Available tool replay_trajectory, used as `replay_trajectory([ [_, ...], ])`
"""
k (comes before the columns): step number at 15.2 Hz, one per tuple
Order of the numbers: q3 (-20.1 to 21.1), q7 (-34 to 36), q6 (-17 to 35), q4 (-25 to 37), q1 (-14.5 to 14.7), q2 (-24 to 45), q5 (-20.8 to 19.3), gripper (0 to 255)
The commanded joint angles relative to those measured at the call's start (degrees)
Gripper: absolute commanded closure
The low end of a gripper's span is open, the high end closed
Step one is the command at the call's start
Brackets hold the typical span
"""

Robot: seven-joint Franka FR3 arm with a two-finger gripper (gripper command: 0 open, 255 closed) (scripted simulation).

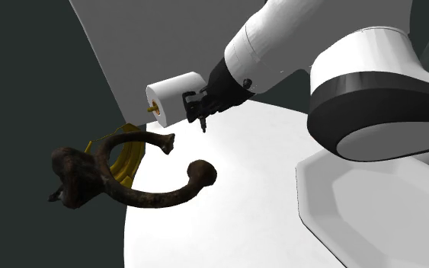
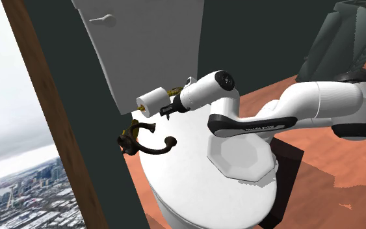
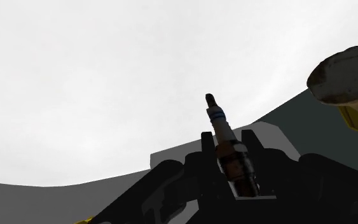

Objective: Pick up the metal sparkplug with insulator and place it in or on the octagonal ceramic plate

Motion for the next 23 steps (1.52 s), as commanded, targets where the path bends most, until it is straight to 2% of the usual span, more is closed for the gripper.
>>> replay_trajectory([
  [1, 0.0, 0.0, 0.0, 0.0, 0.0, 0.0, 0.0, 255],
  [19, -6.1, -2.6, -11.1, 10.6, -1.1, -0.2, -2.9, 255],
  [23, -8.0, -0.9, -16.3, 7.3, 4.6, -7.7, -1.8, 255],
])
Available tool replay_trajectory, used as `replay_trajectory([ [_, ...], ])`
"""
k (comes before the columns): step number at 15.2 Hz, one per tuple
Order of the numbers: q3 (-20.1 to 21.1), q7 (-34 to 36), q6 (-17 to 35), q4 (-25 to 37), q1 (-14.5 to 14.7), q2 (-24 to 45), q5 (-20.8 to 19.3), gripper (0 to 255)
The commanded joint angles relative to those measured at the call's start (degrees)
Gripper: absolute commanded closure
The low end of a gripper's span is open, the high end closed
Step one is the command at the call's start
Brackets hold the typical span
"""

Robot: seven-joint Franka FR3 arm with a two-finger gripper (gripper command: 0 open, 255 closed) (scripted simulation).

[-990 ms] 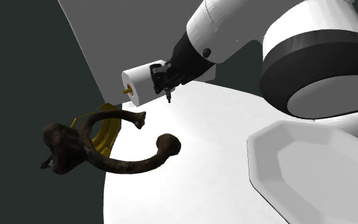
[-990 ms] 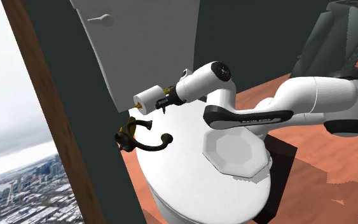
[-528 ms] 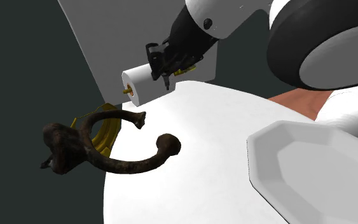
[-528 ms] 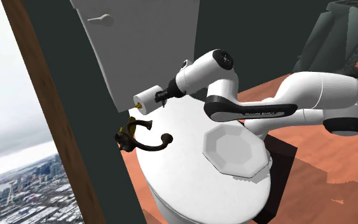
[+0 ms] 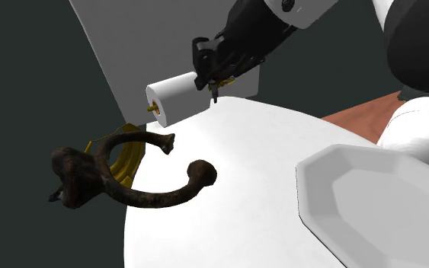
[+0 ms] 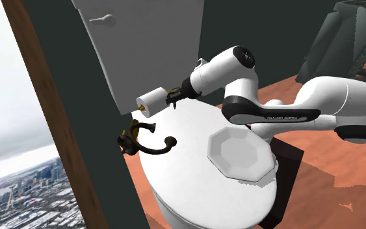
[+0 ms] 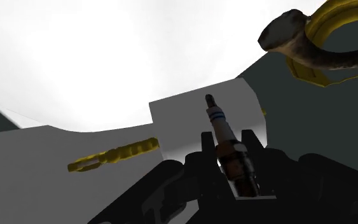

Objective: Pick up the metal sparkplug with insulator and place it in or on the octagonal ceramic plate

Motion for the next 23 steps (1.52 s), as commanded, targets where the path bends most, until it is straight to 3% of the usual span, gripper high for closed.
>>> replay_trajectory([
  [1, -0.7, 1.0, -3.0, -1.2, 2.7, -3.7, 0.4, 255],
  [14, -1.3, 10.0, -24.8, -2.4, 17.9, -23.6, 1.1, 255],
  [21, 0.2, 15.6, -37.1, 2.4, 23.7, -29.9, 1.6, 255],
  [23, 1.1, 16.0, -36.5, 0.8, 24.4, -30.8, 2.3, 255],
])
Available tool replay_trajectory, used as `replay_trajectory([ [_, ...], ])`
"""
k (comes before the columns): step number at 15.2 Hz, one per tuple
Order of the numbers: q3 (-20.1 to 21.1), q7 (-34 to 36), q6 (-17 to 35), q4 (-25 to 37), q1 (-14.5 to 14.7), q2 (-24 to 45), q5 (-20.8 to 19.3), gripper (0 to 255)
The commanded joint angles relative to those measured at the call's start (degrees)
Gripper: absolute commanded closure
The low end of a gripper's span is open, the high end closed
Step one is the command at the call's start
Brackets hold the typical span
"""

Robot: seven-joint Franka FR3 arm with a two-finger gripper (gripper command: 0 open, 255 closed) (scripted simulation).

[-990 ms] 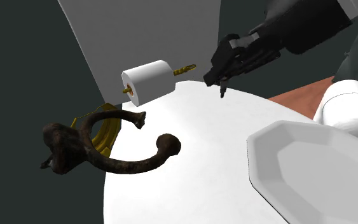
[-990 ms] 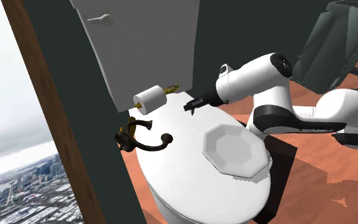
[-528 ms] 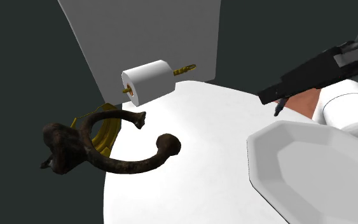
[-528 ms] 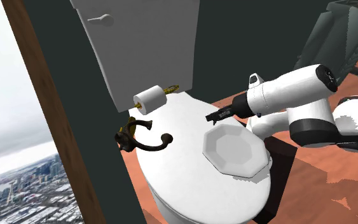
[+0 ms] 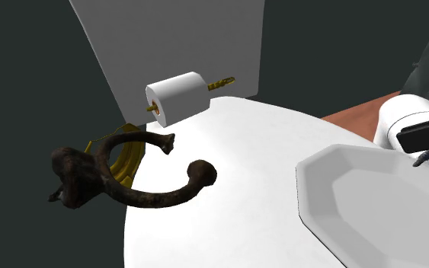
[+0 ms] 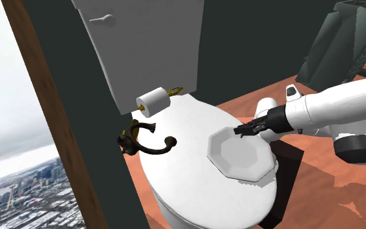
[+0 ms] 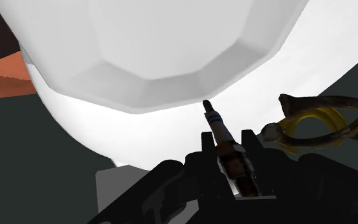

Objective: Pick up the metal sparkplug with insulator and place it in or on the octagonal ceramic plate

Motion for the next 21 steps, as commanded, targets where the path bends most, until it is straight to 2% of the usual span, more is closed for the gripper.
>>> replay_trajectory([
  [1, 0.9, 0.6, 0.0, -1.1, 0.8, -1.0, 0.7, 255],
  [11, 6.3, 2.9, 2.5, -8.2, 4.7, -5.1, 4.8, 255],
  [18, 6.3, 2.9, 2.5, -8.2, 4.7, -5.1, 4.8, 255],
  [19, 6.3, 2.9, 2.5, -8.2, 4.7, -5.1, 4.8, 0],
  [21, 6.3, 2.9, 2.5, -8.2, 4.7, -5.1, 4.8, 0],
])
